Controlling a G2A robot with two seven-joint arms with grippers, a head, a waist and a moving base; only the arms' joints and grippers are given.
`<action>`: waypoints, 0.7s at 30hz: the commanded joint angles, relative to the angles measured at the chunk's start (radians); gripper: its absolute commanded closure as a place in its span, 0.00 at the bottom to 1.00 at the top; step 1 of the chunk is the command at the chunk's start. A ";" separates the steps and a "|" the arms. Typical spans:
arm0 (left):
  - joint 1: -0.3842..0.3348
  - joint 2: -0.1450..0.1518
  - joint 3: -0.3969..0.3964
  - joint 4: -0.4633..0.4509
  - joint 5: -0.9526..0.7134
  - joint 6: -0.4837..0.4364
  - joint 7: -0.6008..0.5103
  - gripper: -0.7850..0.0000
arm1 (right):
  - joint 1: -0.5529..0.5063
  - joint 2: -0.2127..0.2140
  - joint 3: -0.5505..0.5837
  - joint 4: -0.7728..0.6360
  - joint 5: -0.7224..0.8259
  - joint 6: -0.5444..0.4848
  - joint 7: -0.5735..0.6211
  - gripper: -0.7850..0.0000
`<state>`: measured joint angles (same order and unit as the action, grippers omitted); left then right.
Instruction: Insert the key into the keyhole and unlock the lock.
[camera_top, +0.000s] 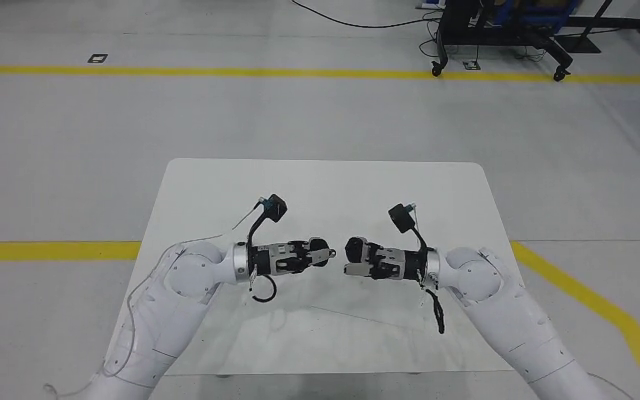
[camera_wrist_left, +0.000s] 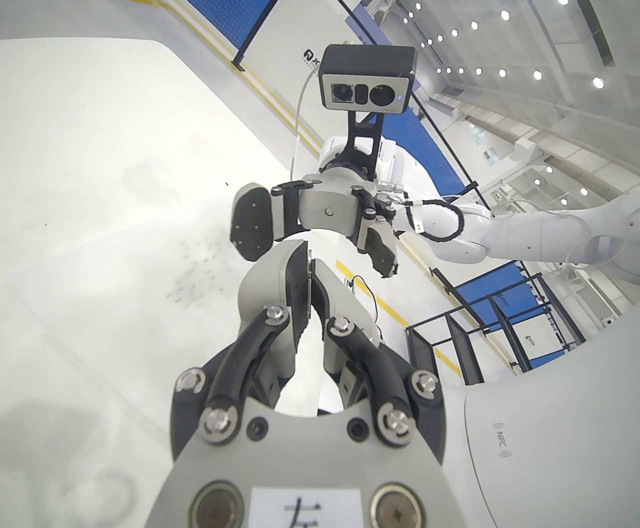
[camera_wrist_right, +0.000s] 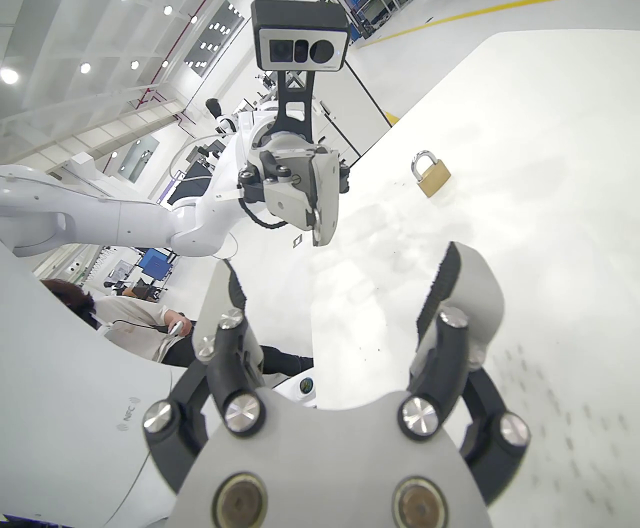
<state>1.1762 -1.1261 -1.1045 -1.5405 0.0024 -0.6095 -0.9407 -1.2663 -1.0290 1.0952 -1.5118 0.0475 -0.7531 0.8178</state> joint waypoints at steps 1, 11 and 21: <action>-0.003 0.001 0.004 0.001 0.000 -0.006 0.001 1.00 | -0.006 0.003 0.003 -0.010 0.006 0.012 0.010 0.67; 0.004 0.007 0.011 -0.007 0.000 -0.023 0.009 1.00 | 0.019 -0.005 -0.027 -0.003 0.031 0.031 -0.011 0.74; -0.003 0.011 0.027 -0.004 0.000 -0.025 0.015 1.00 | 0.035 -0.010 -0.042 0.002 0.010 0.036 -0.033 0.71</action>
<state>1.1735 -1.1157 -1.0784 -1.5443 0.0024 -0.6346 -0.9276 -1.2326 -1.0380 1.0554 -1.5083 0.0581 -0.7170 0.7848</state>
